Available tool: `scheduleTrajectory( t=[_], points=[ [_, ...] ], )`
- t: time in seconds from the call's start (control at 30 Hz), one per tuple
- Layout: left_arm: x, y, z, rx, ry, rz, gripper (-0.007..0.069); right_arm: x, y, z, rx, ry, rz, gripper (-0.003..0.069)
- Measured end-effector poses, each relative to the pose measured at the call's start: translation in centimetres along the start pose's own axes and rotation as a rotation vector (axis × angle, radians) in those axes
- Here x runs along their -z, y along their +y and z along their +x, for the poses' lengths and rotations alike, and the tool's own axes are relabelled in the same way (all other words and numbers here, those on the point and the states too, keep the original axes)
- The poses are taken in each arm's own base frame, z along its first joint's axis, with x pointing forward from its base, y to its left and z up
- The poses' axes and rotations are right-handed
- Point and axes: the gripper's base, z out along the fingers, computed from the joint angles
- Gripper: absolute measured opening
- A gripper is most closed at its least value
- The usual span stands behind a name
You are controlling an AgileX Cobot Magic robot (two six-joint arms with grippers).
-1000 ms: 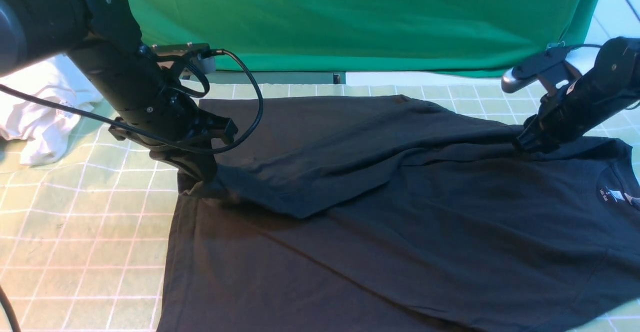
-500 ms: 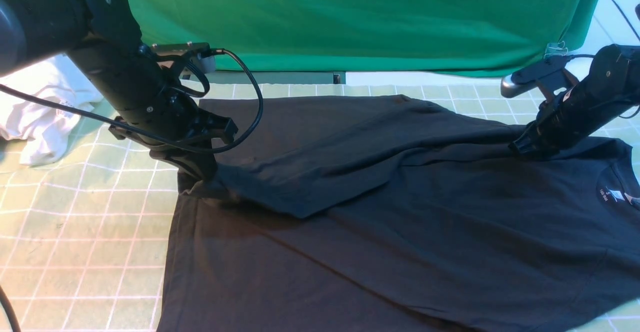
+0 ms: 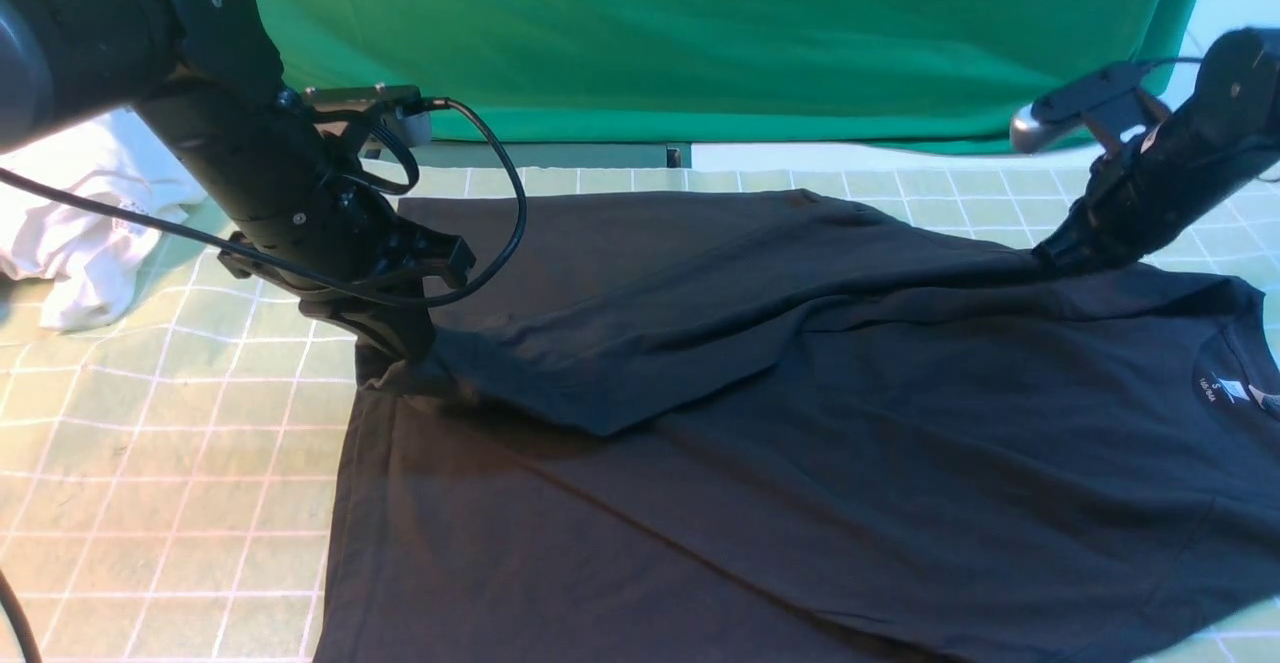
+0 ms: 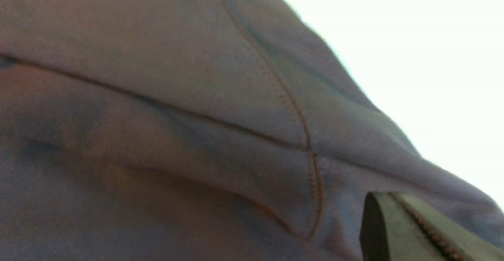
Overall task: Fold a long-sleeved shirt over a green coffee tablecloth.
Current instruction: 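Fold the left side of the dark shirt inward over its body with the left gripper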
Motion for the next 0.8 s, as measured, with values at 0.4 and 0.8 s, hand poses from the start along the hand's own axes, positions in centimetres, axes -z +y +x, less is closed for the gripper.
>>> scheduleTrajectory(
  t=[0.4,0.8],
  points=[
    [0.0,0.0,-0.1,0.000,-0.016,-0.004,-0.0031,-2.4,0.4,1.1,-0.013,0.057,-0.029,0.0314],
    [0.0,0.0,-0.2,0.000,-0.020,-0.005,-0.0031,-2.3,0.3,1.0,-0.003,0.049,-0.022,0.0013]
  ],
)
